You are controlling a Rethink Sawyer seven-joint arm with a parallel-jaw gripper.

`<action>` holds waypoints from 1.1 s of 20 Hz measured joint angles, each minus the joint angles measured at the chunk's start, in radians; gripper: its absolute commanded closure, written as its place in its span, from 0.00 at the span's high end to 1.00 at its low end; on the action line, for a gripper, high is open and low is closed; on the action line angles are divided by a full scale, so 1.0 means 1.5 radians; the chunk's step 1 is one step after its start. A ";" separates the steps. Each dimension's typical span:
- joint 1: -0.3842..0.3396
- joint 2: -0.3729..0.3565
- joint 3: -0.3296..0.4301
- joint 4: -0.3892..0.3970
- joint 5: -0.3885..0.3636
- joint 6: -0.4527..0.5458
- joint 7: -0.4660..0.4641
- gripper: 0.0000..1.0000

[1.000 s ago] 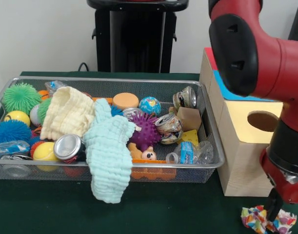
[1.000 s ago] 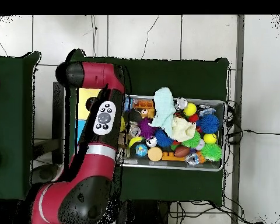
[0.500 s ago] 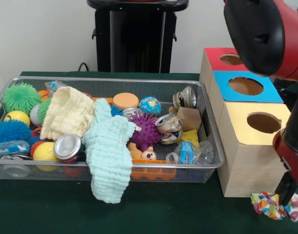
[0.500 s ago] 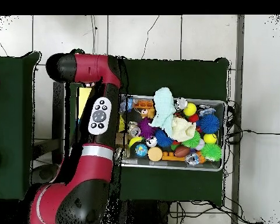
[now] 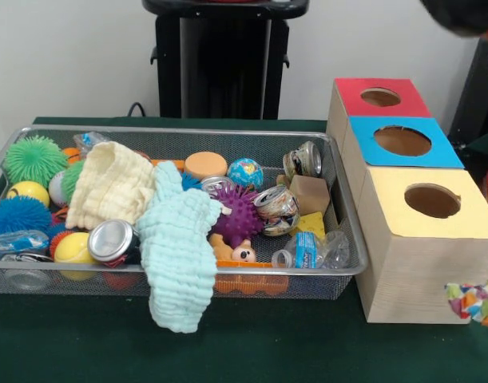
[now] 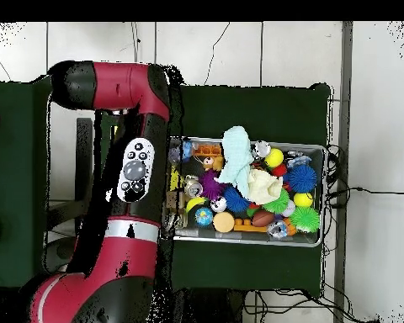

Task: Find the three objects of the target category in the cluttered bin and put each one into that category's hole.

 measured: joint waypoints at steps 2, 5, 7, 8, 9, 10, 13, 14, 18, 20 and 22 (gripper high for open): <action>0.002 -0.020 0.000 0.003 -0.001 0.000 0.000 0.00; 0.004 -0.039 0.000 0.004 -0.002 0.004 0.000 0.00; 0.007 -0.054 0.000 0.009 -0.003 0.012 0.000 0.00; 0.008 -0.059 0.000 0.012 -0.004 0.014 0.000 0.00; 0.012 -0.069 0.000 0.020 -0.006 0.020 0.000 0.00; 0.014 -0.076 0.000 0.027 -0.009 0.023 0.000 0.00; 0.029 -0.112 0.000 0.071 -0.027 0.030 0.000 0.00; 0.032 -0.119 0.000 0.080 -0.032 0.030 0.000 0.00; 0.038 -0.150 0.001 0.129 -0.057 0.030 0.000 0.00; 0.038 -0.160 0.002 0.149 -0.066 0.030 0.000 0.00; 0.037 -0.174 0.003 0.174 -0.079 0.030 0.000 0.00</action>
